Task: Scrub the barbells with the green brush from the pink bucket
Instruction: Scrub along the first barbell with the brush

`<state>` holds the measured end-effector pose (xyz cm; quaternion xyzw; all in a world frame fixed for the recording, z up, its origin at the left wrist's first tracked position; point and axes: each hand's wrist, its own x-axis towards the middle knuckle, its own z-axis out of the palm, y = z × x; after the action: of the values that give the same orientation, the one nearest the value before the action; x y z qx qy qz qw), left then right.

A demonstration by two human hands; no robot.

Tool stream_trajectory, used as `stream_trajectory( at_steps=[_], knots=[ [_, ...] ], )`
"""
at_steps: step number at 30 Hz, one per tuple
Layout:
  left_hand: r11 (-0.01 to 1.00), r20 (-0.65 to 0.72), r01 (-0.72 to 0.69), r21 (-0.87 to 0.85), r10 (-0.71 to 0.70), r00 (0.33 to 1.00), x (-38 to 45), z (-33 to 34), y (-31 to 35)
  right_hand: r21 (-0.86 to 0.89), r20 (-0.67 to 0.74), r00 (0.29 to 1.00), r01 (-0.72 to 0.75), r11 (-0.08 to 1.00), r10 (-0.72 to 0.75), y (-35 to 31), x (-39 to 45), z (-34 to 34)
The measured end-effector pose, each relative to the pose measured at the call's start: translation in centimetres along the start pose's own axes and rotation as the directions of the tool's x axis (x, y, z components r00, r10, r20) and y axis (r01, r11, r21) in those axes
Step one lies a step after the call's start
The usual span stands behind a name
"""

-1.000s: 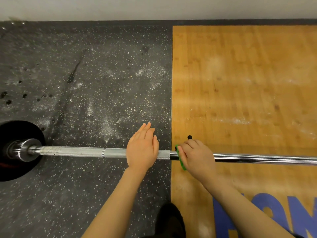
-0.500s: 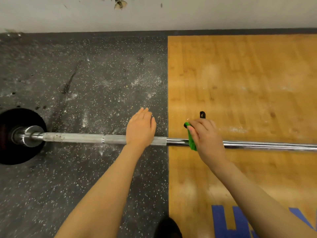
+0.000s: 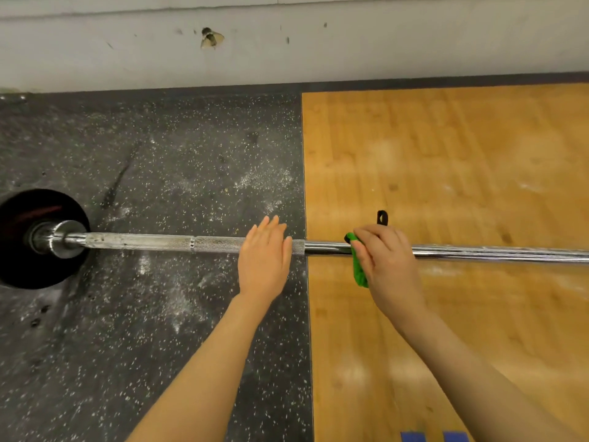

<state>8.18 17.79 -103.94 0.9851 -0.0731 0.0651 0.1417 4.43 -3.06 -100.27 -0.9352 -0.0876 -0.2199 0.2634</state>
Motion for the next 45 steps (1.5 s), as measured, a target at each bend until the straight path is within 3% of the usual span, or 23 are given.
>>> stream_trajectory(
  at_steps=[8, 12, 20, 25, 30, 34, 39, 45],
  knots=[
    [0.999, -0.034, -0.002, 0.052, 0.004, 0.999, 2.4, 1.6, -0.4, -0.085, 0.123, 0.987, 0.115, 0.99, -0.104, -0.6, 3.4, 7.3],
    [0.998, -0.056, -0.014, 0.054, 0.017, 0.998, 3.0, 2.0, -0.6, -0.211, 0.165, 0.977, 0.167, 0.963, -0.134, -0.6, 4.0, 9.6],
    [0.998, -0.074, -0.034, 0.047, 0.037, 0.997, 3.2, 2.4, -0.9, -0.305, 0.118, 0.986, 0.15, 0.94, -0.119, 4.7, 3.0, 6.3],
    [0.999, -0.08, -0.024, 0.033, 0.026, 0.996, 3.2, 2.1, -0.3, -0.252, 0.111, 0.988, 0.136, 0.958, -0.111, 5.7, 3.0, 5.1],
    [0.983, -0.029, -0.183, 0.025, 0.184, 0.983, 3.8, 2.3, 4.8, -0.214, -0.021, 0.999, 0.024, 0.976, -0.029, 7.6, 1.7, 2.6],
    [0.978, -0.018, -0.21, -0.015, 0.21, 0.978, 5.3, 3.5, 9.0, -0.245, -0.066, 0.997, -0.046, 0.969, 0.031, 10.5, 0.5, 0.2],
    [0.976, -0.005, -0.217, -0.027, 0.217, 0.976, 6.0, 4.4, 10.6, -0.253, -0.067, 0.998, -0.003, 0.968, -0.015, 10.3, 1.7, 1.4],
    [0.979, -0.037, -0.206, -0.009, 0.205, 0.978, 5.8, 5.0, 10.6, -0.295, 0.041, 0.999, 0.045, 0.954, -0.034, 9.5, 1.8, 3.0]
  ],
)
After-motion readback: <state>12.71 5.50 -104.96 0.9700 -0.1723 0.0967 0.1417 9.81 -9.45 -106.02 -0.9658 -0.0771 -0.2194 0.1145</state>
